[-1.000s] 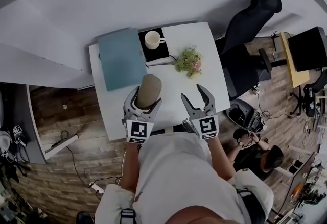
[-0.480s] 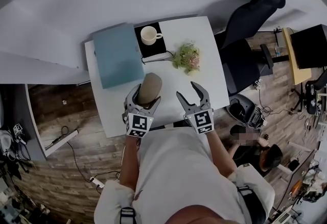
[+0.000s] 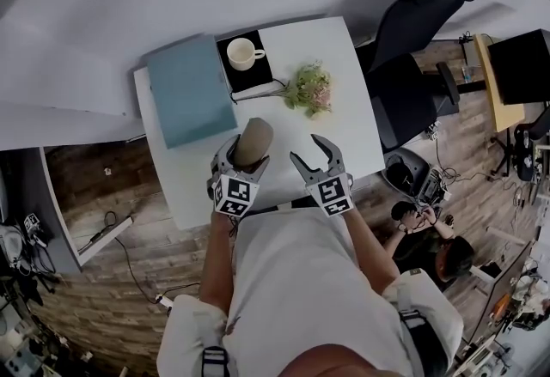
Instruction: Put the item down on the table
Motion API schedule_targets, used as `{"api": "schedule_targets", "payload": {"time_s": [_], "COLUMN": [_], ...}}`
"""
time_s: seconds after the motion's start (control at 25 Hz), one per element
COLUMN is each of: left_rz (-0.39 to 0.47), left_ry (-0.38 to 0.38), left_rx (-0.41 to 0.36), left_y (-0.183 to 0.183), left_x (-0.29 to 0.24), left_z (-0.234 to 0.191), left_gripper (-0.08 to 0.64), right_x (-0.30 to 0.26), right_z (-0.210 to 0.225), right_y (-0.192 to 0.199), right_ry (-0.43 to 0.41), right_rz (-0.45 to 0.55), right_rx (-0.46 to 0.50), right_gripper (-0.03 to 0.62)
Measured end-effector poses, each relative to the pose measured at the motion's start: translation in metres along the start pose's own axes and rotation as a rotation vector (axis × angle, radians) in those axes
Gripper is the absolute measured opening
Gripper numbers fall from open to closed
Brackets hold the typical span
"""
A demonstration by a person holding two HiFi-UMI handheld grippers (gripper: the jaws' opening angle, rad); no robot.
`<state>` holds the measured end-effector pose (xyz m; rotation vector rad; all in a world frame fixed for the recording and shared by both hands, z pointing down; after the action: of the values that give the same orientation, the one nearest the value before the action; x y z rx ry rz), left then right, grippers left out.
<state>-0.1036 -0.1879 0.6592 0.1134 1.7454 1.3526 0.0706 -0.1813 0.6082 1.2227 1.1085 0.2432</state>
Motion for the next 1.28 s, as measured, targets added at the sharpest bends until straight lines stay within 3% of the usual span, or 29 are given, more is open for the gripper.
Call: {"api": "schedule_targets", "payload": {"time_s": [1.28], "left_rz": [-0.228], "left_ry": [0.152], "left_rx": [-0.036], "left_y": [0.058], "left_x": [-0.067], "left_z": [0.026], "left_gripper": [0.400], "right_x": [-0.029], "right_z": [-0.005], "right_y": [0.062], "right_ry": [-0.068], "right_rz": [-0.202], "right_rx": [0.049], "right_gripper": [0.275]}}
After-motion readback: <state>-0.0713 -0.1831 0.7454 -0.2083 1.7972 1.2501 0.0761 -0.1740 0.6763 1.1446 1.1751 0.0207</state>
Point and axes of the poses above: the fingertips, and each gripper's own axes: x backward along the fingers, z to its right, y out of its underside, the point moved 6 cm from there along x, backward along the fingers, and after that the axes turned 2 degrees about y, right-handed, at the moved point
